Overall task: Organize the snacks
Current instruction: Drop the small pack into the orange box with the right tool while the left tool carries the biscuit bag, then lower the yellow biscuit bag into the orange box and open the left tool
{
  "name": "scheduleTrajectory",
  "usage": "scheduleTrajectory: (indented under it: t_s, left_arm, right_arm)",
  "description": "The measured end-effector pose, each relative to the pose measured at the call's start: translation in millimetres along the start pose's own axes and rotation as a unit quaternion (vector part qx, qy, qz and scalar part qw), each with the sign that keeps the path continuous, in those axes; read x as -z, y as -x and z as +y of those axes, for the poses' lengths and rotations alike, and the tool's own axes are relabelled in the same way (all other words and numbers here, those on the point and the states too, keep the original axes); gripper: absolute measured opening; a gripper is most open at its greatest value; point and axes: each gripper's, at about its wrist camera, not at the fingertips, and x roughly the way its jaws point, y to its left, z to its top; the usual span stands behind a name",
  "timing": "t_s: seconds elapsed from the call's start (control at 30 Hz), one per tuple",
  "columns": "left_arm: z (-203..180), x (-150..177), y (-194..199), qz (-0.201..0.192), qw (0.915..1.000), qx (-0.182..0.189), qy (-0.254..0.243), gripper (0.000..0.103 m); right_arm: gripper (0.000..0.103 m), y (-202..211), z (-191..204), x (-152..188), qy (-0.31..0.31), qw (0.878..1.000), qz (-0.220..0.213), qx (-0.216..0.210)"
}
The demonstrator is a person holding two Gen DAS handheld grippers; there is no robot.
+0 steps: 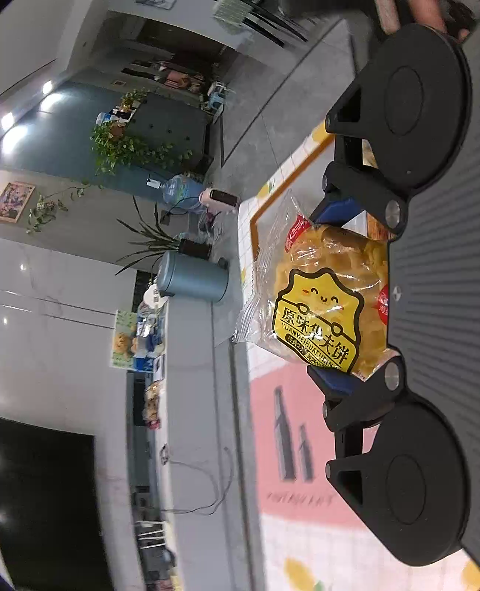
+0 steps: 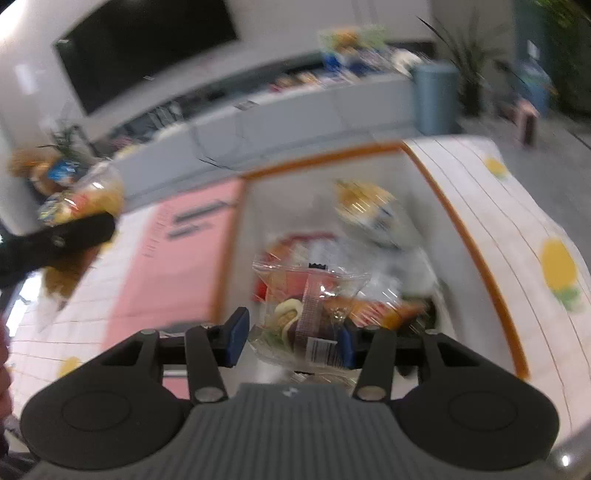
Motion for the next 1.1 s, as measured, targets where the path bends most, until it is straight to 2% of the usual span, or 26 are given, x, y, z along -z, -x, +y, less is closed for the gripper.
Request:
scheduleTrajectory:
  t_s: [0.1, 0.2, 0.23, 0.3, 0.33, 0.5, 0.57, 0.63, 0.67, 0.7, 0.73, 0.77, 0.83, 0.93, 1.1]
  left_arm:
    - [-6.9, 5.1, -17.7, 0.012, 0.9995, -0.001, 0.030, 0.088]
    - [-13.1, 8.3, -33.4, 0.026, 0.9981, 0.007, 0.056, 0.088]
    - [-15.1, 9.1, -37.8, 0.032, 0.9975, 0.011, 0.061, 0.088]
    - [-21.3, 11.4, -43.6, 0.039, 0.9974, 0.013, 0.060, 0.088]
    - [-26.0, 12.7, -47.2, 0.042, 0.9976, 0.010, 0.054, 0.088]
    - [-42.9, 19.1, -59.7, 0.048, 0.9983, -0.011, 0.031, 0.088]
    - [-42.5, 21.3, -62.6, 0.057, 0.9965, 0.010, 0.059, 0.088]
    - [-41.8, 21.7, -63.6, 0.059, 0.9959, 0.012, 0.067, 0.089]
    - [-44.4, 21.6, -62.9, 0.053, 0.9968, 0.000, 0.060, 0.090]
    - [-47.3, 21.3, -61.8, 0.048, 0.9975, -0.018, 0.048, 0.096]
    - [-51.2, 21.3, -60.0, 0.045, 0.9978, -0.034, 0.033, 0.102]
    - [-55.6, 20.6, -57.0, 0.041, 0.9982, -0.038, 0.021, 0.103]
    - [-57.9, 20.1, -46.5, 0.030, 0.9990, -0.032, 0.013, 0.103]
    - [-64.3, 19.1, -30.9, 0.025, 0.9983, -0.048, 0.020, 0.103]
    - [-77.9, 20.4, -5.3, 0.015, 0.9980, -0.061, -0.008, 0.103]
  right_arm:
    - [0.050, -10.5, -4.3, 1.6, 0.013, 0.998, 0.027, 0.047]
    - [0.052, -13.1, -8.0, 6.2, 0.016, 0.998, 0.042, 0.046]
    - [0.055, -12.5, -10.3, 6.4, 0.013, 0.998, 0.044, 0.046]
    - [0.084, -6.1, -8.8, 1.1, 0.003, 0.998, 0.029, 0.054]
    - [0.086, 1.1, -8.8, 0.6, 0.006, 0.998, 0.012, 0.056]
    - [0.088, 31.1, -17.9, -4.1, -0.014, 0.997, -0.039, 0.059]
    - [0.088, 36.8, -23.1, -4.9, -0.018, 0.996, -0.048, 0.071]
    - [0.088, 37.3, -28.9, -5.7, -0.030, 0.995, -0.049, 0.078]
    - [0.088, 37.3, -32.6, -5.7, -0.039, 0.994, -0.048, 0.088]
    - [0.088, 38.3, -34.9, -7.0, -0.042, 0.993, -0.048, 0.097]
    - [0.088, 39.1, -36.9, -7.1, -0.042, 0.992, -0.048, 0.109]
    - [0.088, 40.4, -38.5, -6.3, -0.040, 0.991, -0.050, 0.116]
    - [0.088, 43.1, -41.4, -6.5, -0.044, 0.990, -0.054, 0.120]
    - [0.088, 49.0, -46.5, -7.1, -0.061, 0.989, -0.063, 0.121]
    - [0.088, 65.6, -39.8, 5.3, -0.077, 0.987, -0.082, 0.115]
